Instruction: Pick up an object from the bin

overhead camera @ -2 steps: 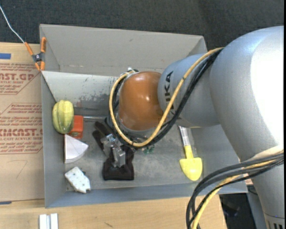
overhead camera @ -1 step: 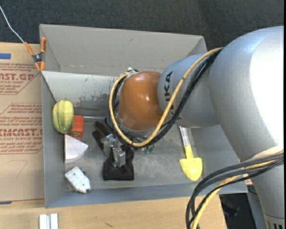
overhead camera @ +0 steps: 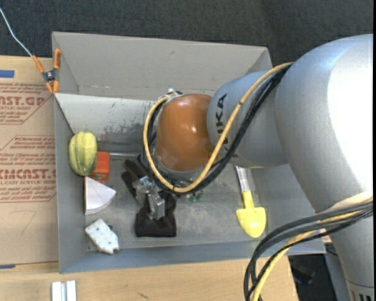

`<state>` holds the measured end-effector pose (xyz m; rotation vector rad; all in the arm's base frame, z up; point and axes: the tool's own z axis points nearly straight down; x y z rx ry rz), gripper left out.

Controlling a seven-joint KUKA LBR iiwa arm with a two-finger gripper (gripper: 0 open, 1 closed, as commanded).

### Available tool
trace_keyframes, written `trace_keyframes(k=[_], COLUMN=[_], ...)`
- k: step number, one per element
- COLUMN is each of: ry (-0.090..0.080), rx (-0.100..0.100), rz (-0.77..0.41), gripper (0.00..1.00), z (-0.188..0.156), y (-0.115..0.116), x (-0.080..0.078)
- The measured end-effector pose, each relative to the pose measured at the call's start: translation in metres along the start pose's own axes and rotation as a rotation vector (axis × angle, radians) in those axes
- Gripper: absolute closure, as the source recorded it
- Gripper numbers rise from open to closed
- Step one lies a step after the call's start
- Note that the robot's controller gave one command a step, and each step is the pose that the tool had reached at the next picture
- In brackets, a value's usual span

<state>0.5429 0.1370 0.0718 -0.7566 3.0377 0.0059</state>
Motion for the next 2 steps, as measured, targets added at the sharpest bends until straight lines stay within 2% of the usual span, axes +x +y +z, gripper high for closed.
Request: trace_keyframes(k=[2], ry=[0.0], rx=[0.0], rz=[0.0], gripper=[1.0], z=[0.0], y=[0.0], x=[0.0])
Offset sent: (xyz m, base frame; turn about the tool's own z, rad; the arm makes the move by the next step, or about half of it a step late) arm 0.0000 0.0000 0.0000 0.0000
